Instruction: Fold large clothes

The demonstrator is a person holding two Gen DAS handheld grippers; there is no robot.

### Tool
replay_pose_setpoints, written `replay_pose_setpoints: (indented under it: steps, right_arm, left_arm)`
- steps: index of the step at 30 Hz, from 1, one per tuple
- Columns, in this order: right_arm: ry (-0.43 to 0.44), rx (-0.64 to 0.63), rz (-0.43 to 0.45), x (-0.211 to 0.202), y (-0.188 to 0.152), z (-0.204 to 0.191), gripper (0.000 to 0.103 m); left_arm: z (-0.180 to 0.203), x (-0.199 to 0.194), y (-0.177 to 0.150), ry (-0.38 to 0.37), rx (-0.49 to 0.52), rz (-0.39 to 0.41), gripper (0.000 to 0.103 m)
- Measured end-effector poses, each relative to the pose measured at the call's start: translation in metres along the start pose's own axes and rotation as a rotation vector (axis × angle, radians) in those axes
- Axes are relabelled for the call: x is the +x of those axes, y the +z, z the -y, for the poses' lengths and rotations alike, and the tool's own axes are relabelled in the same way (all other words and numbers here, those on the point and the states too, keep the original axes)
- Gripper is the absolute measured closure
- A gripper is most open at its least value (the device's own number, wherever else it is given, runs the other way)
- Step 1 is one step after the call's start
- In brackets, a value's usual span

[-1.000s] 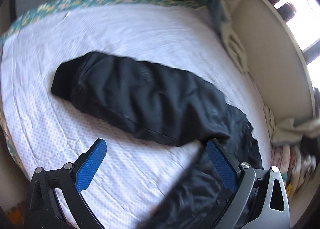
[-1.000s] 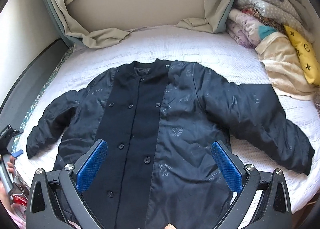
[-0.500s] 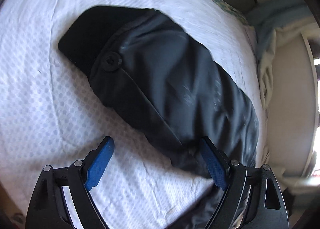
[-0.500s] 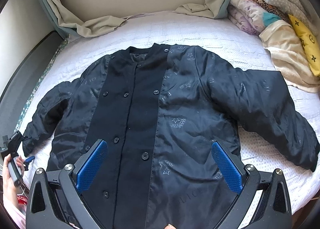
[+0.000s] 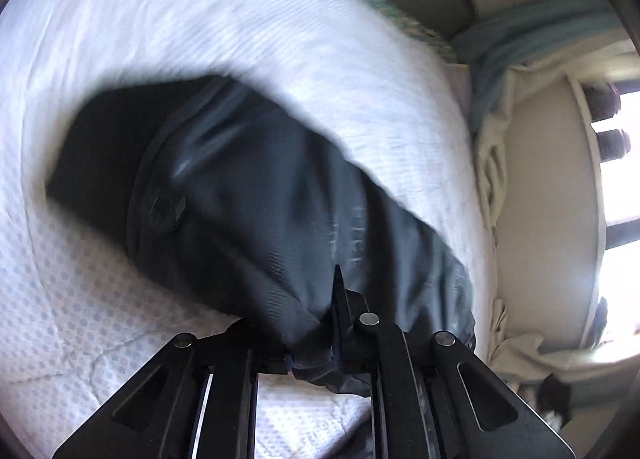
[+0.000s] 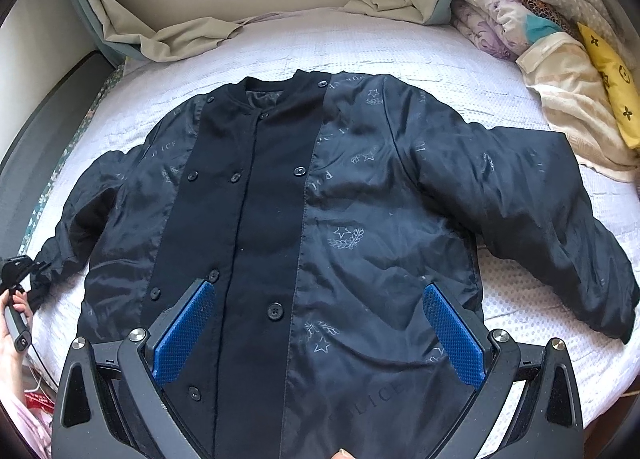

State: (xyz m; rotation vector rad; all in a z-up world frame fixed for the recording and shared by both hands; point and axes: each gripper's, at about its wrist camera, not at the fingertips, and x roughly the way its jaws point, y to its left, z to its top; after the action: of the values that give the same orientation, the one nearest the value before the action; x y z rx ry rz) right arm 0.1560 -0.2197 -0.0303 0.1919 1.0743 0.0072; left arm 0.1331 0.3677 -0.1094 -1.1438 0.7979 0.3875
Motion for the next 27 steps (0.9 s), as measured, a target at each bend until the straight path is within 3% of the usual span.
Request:
replay_pose_setpoints:
  steps: [3, 6, 11, 14, 18, 22, 25, 26, 27]
  right_arm:
    - [-0.002, 0.011, 0.012, -0.002, 0.003, 0.002, 0.000]
    - [-0.006, 0.020, 0.023, -0.005, 0.006, 0.004, 0.000]
    - [-0.014, 0.044, 0.029, -0.005, 0.009, 0.006, 0.000]
    - [-0.017, 0.061, 0.036, -0.005, 0.012, 0.006, 0.000]
    - [-0.033, 0.067, 0.051, -0.003, 0.015, 0.005, 0.000]
    - [-0.048, 0.080, 0.055, -0.002, 0.016, 0.010, 0.000]
    - [-0.055, 0.104, 0.049, -0.001, 0.017, 0.019, 0.000]
    - [-0.059, 0.108, 0.047, 0.000, 0.017, 0.022, 0.000]
    - [-0.067, 0.113, 0.041, 0.002, 0.017, 0.026, 0.000]
  left_arm:
    - [0.048, -0.027, -0.012, -0.006, 0.179, 0.082, 0.089]
    - [0.103, -0.056, -0.047, -0.044, 0.398, 0.160, 0.089]
    - [0.173, -0.073, -0.119, -0.130, 0.673, 0.183, 0.089]
    - [0.210, -0.056, -0.174, -0.172, 0.813, 0.109, 0.089]
    - [0.234, -0.011, -0.243, -0.165, 0.962, -0.030, 0.089]
    - [0.226, 0.034, -0.304, -0.102, 1.056, -0.196, 0.089]
    - [0.208, 0.062, -0.330, -0.035, 1.074, -0.290, 0.087]
    - [0.201, 0.069, -0.334, -0.012, 1.072, -0.313, 0.086]
    - [0.196, 0.071, -0.337, 0.001, 1.066, -0.329, 0.078]
